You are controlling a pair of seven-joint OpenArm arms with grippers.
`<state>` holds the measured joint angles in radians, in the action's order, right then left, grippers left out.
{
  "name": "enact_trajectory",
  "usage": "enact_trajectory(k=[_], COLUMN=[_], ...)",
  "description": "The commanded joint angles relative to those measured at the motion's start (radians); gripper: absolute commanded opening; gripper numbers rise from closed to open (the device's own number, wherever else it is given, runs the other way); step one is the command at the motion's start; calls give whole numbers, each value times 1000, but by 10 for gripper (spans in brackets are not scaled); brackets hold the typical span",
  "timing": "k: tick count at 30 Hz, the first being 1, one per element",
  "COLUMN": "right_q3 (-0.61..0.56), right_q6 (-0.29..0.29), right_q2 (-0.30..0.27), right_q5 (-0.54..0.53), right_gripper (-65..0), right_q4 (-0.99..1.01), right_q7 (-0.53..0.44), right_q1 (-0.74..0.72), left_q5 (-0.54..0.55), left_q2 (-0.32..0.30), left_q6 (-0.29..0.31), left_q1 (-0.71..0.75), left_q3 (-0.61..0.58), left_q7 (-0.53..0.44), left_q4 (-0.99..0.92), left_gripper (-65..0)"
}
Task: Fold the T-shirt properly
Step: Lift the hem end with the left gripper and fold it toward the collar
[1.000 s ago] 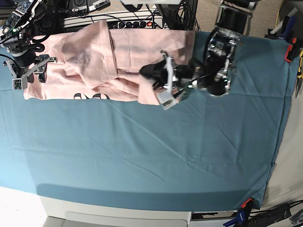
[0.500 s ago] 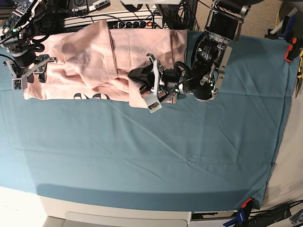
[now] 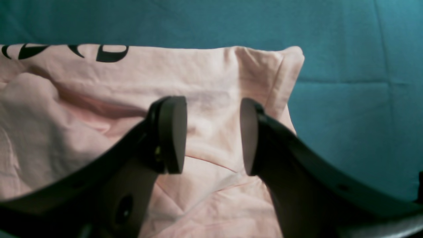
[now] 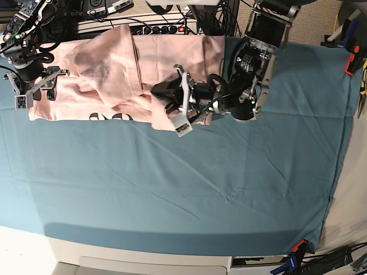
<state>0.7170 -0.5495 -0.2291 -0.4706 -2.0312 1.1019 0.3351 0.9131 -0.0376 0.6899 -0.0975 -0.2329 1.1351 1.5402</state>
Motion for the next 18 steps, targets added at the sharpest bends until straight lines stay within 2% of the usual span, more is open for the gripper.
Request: enact_trajectory(k=[1, 12, 16, 18], right_q3=[5, 5, 5, 5], right_q6=[1, 1, 1, 1], right_q2=[-14, -14, -14, -14], right_q5=[-8, -8, -10, -11], right_gripper=[-385, -385, -385, -385], right_q4=[-16, -16, -16, -16], right_q7=[-26, -27, -27, -29], right_q1=[-3, -3, -3, -3], left_q5=[28, -17, -16, -17], left_q2=[13, 16, 24, 30], left_q6=[8, 8, 8, 8], left_q1=[-16, -16, -16, -16], left_q3=[0, 0, 0, 0], left_q7=[-26, -36, -37, -37], left_q4=[14, 14, 14, 14], left_gripper=[-650, -637, -455, -419])
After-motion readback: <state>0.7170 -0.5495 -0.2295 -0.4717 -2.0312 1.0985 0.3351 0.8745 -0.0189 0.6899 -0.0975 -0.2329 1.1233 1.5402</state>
